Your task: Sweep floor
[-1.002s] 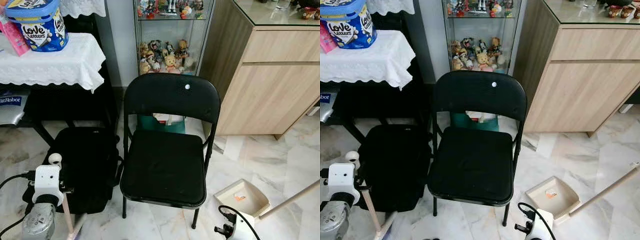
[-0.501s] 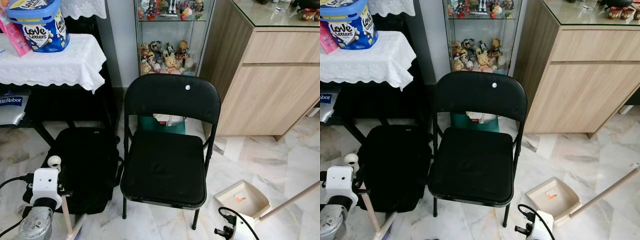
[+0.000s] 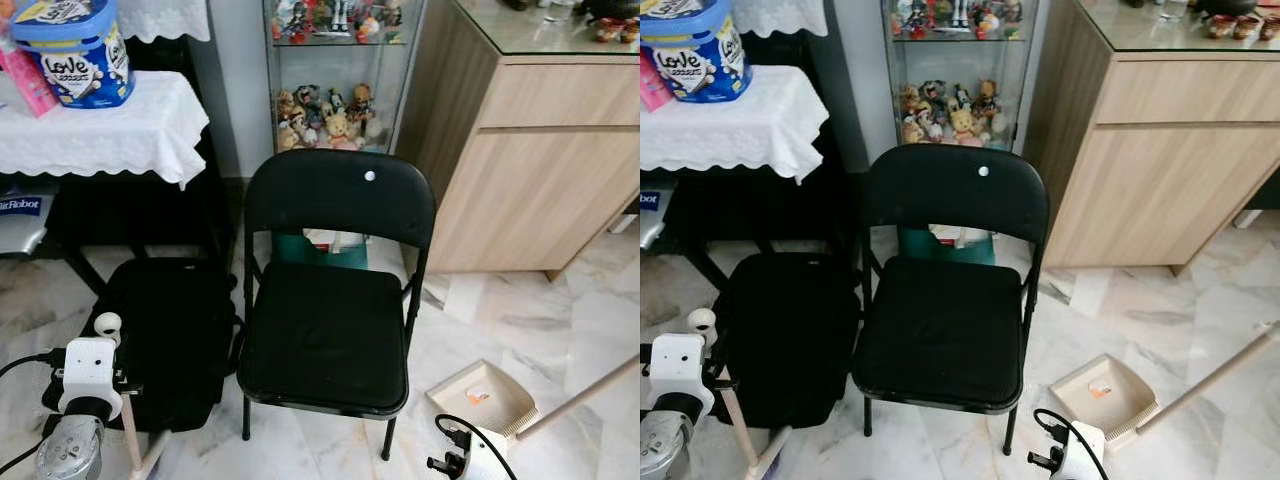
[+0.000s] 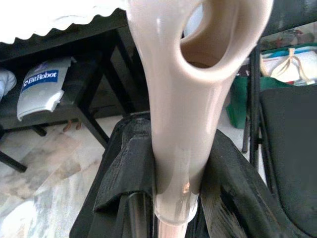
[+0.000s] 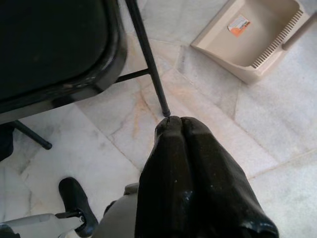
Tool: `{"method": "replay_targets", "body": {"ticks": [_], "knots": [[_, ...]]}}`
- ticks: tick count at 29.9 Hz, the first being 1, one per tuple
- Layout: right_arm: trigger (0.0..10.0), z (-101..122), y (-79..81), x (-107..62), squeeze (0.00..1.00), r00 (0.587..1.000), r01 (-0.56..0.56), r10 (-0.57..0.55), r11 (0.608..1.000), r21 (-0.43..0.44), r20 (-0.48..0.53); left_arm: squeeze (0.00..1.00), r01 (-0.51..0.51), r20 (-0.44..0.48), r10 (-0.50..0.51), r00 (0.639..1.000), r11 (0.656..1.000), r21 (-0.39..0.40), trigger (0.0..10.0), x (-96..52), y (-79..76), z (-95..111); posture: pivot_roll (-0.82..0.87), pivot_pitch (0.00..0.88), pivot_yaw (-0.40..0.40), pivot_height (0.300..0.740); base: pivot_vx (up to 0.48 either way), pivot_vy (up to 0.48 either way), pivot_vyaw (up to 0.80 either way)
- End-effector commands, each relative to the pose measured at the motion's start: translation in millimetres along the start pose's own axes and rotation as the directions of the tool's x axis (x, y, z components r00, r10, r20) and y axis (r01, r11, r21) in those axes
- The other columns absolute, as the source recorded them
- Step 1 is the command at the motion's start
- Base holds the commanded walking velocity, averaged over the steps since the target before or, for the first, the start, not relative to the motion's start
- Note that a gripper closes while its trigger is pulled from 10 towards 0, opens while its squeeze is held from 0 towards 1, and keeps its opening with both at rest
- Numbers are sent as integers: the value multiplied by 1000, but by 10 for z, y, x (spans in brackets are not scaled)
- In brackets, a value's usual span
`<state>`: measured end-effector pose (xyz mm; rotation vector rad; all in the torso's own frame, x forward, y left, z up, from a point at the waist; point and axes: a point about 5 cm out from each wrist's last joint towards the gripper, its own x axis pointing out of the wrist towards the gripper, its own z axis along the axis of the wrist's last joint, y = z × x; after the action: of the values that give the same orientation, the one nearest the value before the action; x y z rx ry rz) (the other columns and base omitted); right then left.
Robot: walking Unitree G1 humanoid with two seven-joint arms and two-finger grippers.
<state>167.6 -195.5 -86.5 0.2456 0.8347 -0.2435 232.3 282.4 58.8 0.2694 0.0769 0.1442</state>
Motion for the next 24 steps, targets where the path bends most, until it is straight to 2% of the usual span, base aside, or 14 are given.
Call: {"method": "replay_targets", "body": {"ticks": [1, 24], "knots": [[10000, -33, -31, -14, 0, 1000, 9, -9, 1000, 1, -7, 0, -2, 56, 2, 998, 1000, 3, 10000, 13, 26, 98, 15, 90, -10, 740, 0, -334, 0], [10000, -19, -33, -10, 0, 1000, 8, -8, 1000, 1, -2, 0, -7, 62, 7, 998, 1000, 2, 10000, 15, 38, 112, 14, 92, -12, 740, 0, -345, 0]]}}
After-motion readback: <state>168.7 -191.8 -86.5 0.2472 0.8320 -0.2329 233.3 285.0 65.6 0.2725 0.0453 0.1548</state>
